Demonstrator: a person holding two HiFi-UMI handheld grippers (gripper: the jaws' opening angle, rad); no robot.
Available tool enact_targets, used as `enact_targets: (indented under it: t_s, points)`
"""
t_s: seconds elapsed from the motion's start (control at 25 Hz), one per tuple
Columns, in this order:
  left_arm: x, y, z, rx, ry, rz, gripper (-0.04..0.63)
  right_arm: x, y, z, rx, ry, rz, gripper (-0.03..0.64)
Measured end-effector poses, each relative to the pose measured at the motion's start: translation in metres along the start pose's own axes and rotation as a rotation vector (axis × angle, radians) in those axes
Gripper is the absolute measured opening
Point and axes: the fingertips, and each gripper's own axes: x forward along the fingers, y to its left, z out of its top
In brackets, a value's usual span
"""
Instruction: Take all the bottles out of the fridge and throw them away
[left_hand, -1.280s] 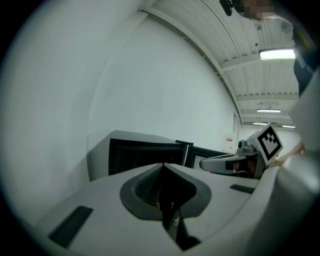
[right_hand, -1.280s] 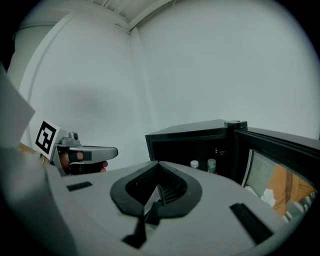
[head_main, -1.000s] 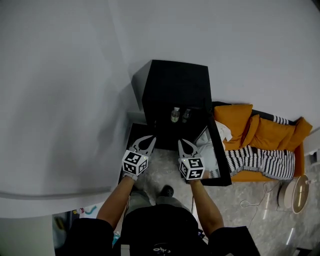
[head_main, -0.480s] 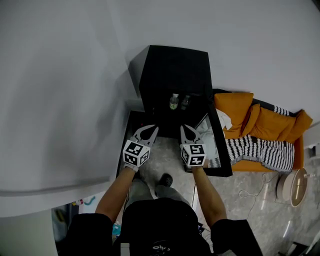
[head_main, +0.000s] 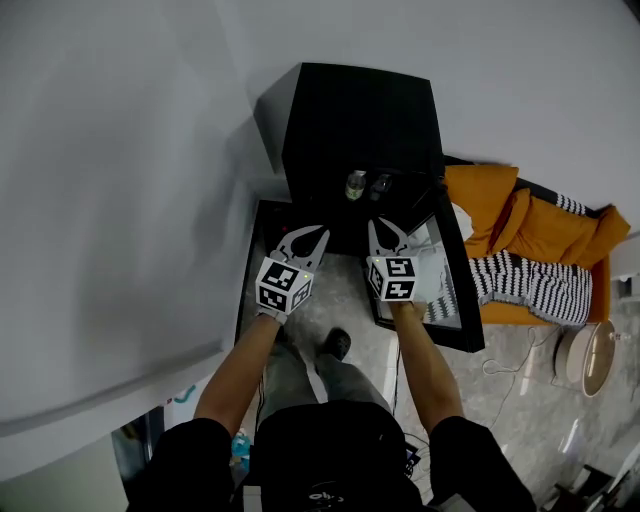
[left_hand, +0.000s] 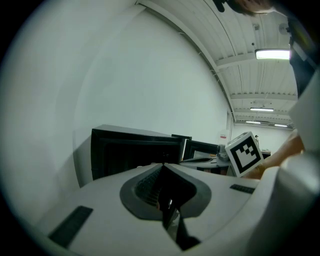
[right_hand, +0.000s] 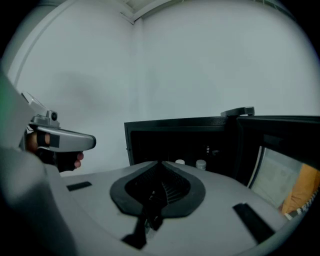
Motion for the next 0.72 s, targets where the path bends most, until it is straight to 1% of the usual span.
enact_targets:
  t_s: [0.16, 0.32, 0.44, 0.72]
  points:
    - [0.013, 0.015, -0.012, -0.012, -0.002, -0.010, 0.002, 0.033, -0.008, -0.008, 0.003, 0.012, -0.018, 0.022]
    - [0.027, 0.021, -0.031, 0.002, 0.004, -0.019, 0.002, 0.056, -0.017, -0.022, 0.007, 0.011, -0.034, 0.100]
    - [0.037, 0.027, -0.044, 0.008, -0.008, -0.020, 0.002, 0.076, -0.026, -0.035, -0.003, 0.007, -0.039, 0.157]
    - [0.056, 0.048, -0.077, 0.027, -0.027, -0.023, 0.002, 0.124, -0.045, -0.066, 0.010, -0.018, -0.082, 0.225]
